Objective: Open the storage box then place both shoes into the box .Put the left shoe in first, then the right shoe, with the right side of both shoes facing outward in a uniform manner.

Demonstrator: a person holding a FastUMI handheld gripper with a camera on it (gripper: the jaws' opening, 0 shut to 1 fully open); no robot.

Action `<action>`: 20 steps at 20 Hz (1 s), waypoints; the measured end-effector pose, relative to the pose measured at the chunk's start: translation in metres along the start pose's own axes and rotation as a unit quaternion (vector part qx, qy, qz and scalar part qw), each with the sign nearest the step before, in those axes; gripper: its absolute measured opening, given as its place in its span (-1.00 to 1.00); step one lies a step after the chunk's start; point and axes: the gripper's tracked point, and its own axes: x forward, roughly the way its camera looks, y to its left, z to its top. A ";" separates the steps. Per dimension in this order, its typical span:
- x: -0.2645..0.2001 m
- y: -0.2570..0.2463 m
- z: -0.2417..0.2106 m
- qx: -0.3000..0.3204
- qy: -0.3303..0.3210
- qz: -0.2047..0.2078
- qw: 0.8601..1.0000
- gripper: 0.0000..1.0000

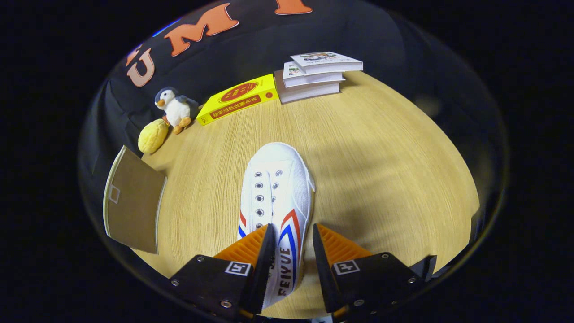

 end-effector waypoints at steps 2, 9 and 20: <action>0.000 0.001 0.002 -0.005 0.001 0.005 1.000 -0.16; -0.004 -0.011 0.009 0.035 -0.018 -0.006 0.999 -0.98; -0.068 0.047 0.054 0.097 -0.061 0.023 0.993 -0.99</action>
